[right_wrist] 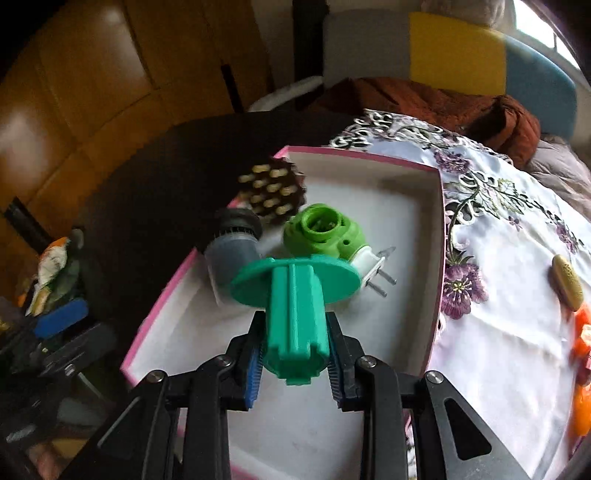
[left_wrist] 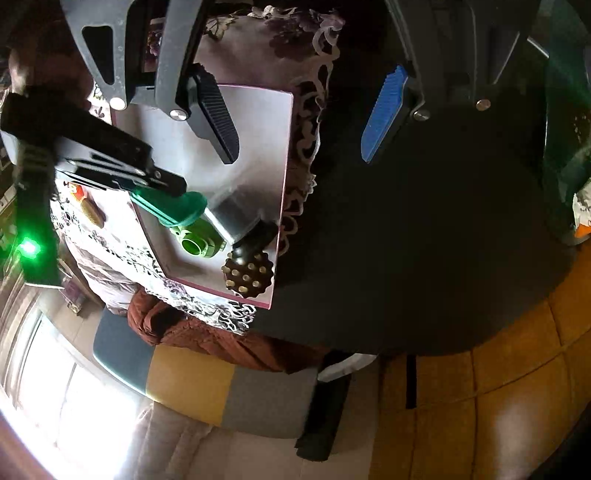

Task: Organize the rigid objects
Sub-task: 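Carry the green mushroom piece into the tray and release it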

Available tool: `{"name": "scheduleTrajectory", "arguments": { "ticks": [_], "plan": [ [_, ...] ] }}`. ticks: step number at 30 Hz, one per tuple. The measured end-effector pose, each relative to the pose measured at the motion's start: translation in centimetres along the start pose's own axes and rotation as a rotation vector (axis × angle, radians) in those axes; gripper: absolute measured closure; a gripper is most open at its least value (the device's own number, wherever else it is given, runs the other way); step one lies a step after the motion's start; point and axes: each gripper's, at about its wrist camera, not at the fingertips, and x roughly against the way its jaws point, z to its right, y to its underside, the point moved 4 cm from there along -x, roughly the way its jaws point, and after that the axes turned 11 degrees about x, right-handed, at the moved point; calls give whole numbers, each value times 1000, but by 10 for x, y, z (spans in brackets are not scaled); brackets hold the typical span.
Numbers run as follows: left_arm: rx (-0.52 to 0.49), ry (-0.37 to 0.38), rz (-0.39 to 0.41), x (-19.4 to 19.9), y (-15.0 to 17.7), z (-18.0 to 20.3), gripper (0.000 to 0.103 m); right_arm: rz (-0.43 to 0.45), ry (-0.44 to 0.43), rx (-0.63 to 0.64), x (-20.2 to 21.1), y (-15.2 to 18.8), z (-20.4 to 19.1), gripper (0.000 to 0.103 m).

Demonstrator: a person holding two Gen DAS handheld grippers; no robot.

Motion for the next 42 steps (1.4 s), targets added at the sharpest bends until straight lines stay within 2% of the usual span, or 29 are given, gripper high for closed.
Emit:
{"name": "scheduleTrajectory", "arguments": {
  "ticks": [4,7,13,17,22,24,30,35,42],
  "plan": [
    [8,-1,-4,-1,1,-4,33,-28,51,-27,-16,-3,9,73],
    [8,-2,-5,-1,1,-4,33,-53,38,-46,-25,1,12,73],
    [5,-6,-11,-2,3,-3,33,-45,44,-40,-26,2,11,70],
    [0,-9,-11,-2,3,-2,33,-45,39,-43,-25,3,10,38],
    [-15,-11,-13,-2,3,3,33,-19,37,-24,-12,3,5,27],
    [-23,-11,-12,-1,2,6,33,5,28,-20,-2,4,4,15],
    [-59,7,-11,0,4,21,33,84,30,-16,36,10,16,12],
    [-103,28,-23,-3,6,41,33,133,65,-77,64,19,44,10],
    [-164,77,-28,1,8,72,33,132,140,-168,94,41,100,10]
  ]
}}
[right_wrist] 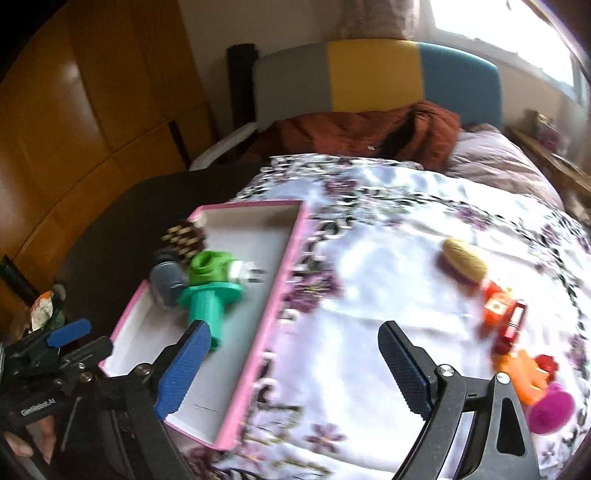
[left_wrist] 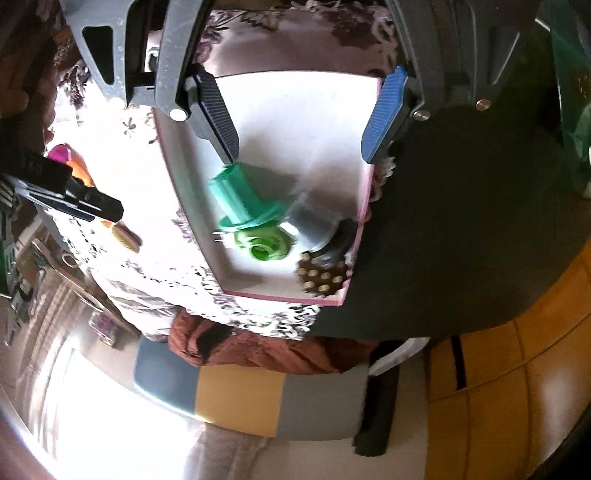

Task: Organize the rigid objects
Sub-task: 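Carry the green mushroom piece into the tray and release it, then move both open grippers from the tray toward the toys on the cloth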

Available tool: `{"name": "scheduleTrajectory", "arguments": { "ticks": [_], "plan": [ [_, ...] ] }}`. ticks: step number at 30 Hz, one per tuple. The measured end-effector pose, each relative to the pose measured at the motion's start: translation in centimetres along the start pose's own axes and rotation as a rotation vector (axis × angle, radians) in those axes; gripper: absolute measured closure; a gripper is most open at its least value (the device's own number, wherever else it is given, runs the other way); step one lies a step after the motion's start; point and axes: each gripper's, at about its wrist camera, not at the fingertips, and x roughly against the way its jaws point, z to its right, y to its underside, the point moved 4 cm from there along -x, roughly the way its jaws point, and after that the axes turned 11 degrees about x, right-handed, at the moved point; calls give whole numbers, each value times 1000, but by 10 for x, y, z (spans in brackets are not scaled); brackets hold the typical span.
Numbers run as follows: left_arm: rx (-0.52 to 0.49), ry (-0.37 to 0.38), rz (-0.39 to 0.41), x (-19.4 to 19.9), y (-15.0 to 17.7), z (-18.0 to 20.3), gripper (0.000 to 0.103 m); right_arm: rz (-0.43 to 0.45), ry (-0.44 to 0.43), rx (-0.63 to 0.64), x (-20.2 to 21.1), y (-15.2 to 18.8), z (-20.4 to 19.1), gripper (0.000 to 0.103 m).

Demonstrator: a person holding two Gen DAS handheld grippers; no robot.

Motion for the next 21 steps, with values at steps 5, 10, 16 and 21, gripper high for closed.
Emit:
{"name": "scheduleTrajectory", "arguments": {
  "ticks": [5,10,16,21],
  "plan": [
    [-39,41,-10,-1,-4,24,35,-32,84,-84,18,10,63,10],
    [-53,91,-43,-5,-9,49,36,-41,175,-204,45,20,135,10],
    [-102,215,-85,-12,-22,103,36,-14,305,-400,68,39,225,6],
    [-185,232,-148,-44,-24,166,36,124,257,-640,79,58,265,6]
  ]
}}
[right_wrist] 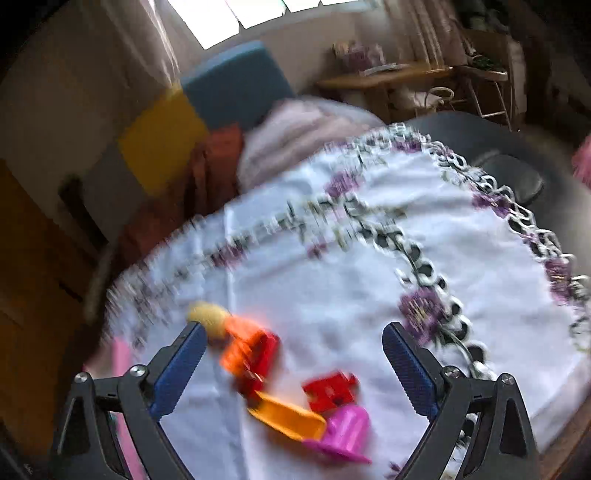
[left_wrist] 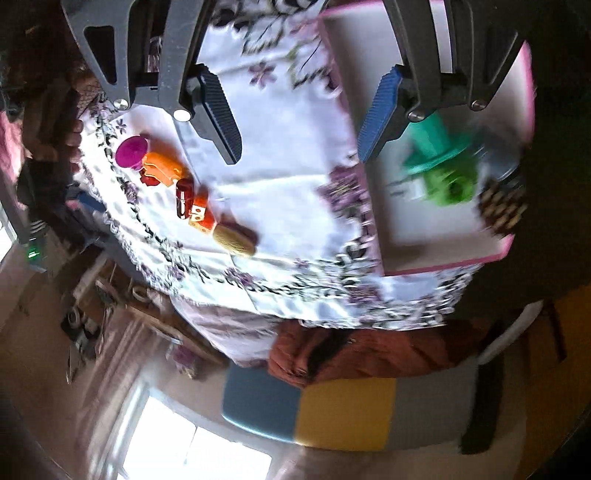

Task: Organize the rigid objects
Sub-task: 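Move both open grippers from the tray toward the toys on the cloth, then grasp the yellow textured egg with the left gripper and lift it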

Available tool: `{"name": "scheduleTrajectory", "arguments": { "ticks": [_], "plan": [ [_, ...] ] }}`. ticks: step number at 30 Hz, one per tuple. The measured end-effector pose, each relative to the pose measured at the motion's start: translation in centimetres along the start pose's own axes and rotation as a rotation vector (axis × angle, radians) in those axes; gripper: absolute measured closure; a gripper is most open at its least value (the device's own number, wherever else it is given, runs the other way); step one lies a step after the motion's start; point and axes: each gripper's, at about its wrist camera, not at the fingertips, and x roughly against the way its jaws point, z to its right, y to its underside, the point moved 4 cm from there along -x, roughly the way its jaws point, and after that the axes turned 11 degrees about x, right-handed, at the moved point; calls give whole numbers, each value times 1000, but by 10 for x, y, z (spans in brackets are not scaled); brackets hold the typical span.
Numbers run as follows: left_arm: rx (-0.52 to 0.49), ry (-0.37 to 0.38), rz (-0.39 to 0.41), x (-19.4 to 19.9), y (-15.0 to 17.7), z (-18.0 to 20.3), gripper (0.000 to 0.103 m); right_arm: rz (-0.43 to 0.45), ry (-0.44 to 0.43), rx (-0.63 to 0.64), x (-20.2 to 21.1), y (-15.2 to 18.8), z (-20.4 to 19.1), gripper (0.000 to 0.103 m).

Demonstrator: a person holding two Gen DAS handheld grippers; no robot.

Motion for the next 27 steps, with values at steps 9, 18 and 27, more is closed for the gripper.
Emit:
{"name": "scheduleTrajectory", "arguments": {
  "ticks": [9,18,27],
  "plan": [
    [97,48,-195,-104,-33,53,37,101,-60,-46,15,-4,5,1],
    [184,69,-247,-174,-66,90,44,117,-128,-65,18,-4,6,1],
    [169,-3,-236,-220,-75,103,44,117,-214,-165,17,-3,19,1]
  ]
}}
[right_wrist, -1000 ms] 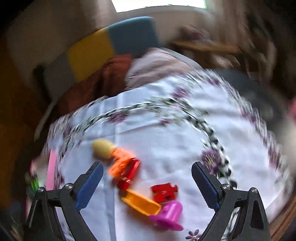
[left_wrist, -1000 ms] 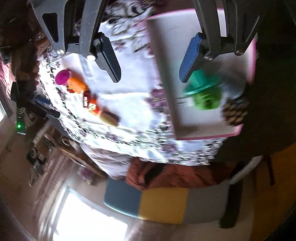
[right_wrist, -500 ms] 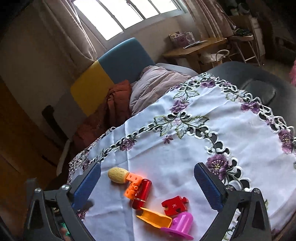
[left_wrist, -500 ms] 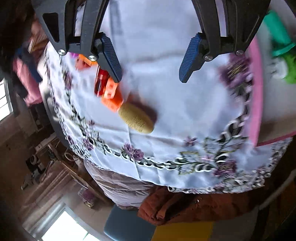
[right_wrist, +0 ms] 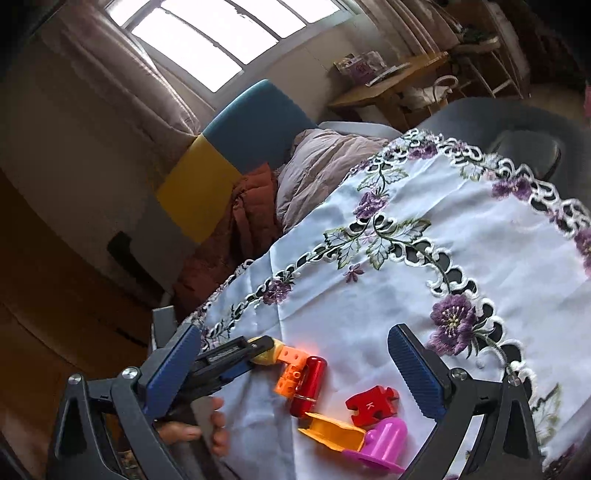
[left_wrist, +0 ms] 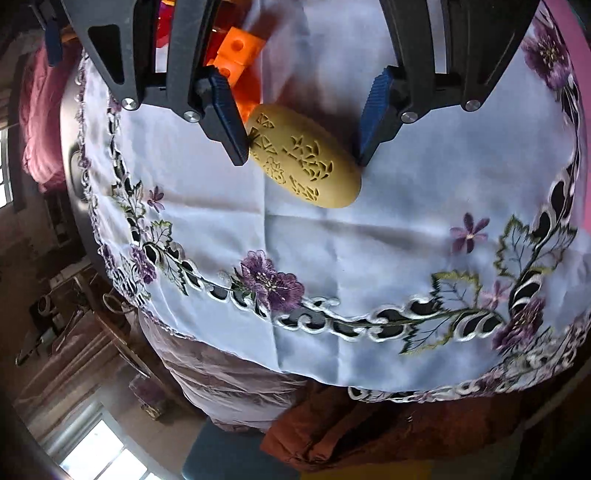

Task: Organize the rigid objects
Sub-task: 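Grasp the yellow textured egg with the left gripper and lift it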

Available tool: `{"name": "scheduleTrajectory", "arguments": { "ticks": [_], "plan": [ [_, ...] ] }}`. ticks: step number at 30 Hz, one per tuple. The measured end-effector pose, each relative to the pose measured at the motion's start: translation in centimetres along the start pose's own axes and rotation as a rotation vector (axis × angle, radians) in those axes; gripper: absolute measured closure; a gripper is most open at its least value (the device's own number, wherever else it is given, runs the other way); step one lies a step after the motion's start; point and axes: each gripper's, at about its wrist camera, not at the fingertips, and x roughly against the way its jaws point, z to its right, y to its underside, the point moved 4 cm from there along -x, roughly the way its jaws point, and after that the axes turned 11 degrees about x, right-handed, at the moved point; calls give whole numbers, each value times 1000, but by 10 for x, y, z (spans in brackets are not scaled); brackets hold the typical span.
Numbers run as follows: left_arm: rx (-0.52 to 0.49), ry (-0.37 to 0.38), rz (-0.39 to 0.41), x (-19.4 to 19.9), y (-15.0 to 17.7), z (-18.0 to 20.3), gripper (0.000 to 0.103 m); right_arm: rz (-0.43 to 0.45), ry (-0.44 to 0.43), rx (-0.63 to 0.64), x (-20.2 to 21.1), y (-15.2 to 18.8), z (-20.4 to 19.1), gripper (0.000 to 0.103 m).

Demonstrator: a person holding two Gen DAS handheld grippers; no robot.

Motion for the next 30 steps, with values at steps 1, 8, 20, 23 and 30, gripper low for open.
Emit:
{"name": "scheduleTrajectory", "arguments": {
  "ticks": [1,8,20,23,30],
  "plan": [
    [-19,-8,14,-1,1,2,42,-3,-10,-15,0,0,2,1],
    [5,-49,2,-6,-6,8,43,-55,-46,-102,-9,2,15,1],
    [-90,-51,25,17,15,-1,70,-47,6,-51,-7,2,11,1],
    [-137,-28,28,38,33,-16,73,-58,15,-43,-9,2,10,1],
    [-242,26,-2,66,76,-45,73,-144,57,37,-22,8,0,1]
  ]
}}
